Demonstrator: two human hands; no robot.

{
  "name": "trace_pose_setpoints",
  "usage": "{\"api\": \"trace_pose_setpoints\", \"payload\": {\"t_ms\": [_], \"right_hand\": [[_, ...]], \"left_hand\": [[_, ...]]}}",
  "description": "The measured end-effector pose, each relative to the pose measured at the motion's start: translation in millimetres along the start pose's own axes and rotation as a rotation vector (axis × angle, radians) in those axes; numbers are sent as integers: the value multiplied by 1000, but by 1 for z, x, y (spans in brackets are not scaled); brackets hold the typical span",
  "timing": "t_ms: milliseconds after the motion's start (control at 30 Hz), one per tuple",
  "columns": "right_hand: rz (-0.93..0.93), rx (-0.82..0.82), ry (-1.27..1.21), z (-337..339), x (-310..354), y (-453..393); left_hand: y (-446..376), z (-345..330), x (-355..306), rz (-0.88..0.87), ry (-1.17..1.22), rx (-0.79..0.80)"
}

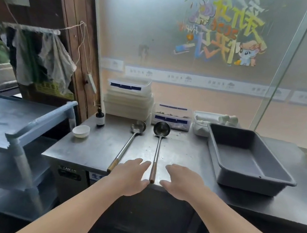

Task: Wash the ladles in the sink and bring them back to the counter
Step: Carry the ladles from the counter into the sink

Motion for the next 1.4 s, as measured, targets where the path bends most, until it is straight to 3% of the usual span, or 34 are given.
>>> {"api": "trace_pose_setpoints", "payload": {"t_ms": [567,967,1400], "right_hand": [[-5,173,-72,-45,-123,-268],[-28,306,-116,-95,-172,-379],[-203,429,-255,-154,-197,-474]], "left_hand": [[-275,-17,34,76,50,100],[-403,-70,56,87,34,243],[-532,-134,92,-5,22,400]]}}
Point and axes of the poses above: each hand's wrist, its own y-axis away from the middle knuckle, its own z-axis out of the back of the hand, x = y × z, the point moved 4 cm from there along -y, towards the middle knuckle, and after that the axes turned 6 degrees about z, right-handed, at the moved point
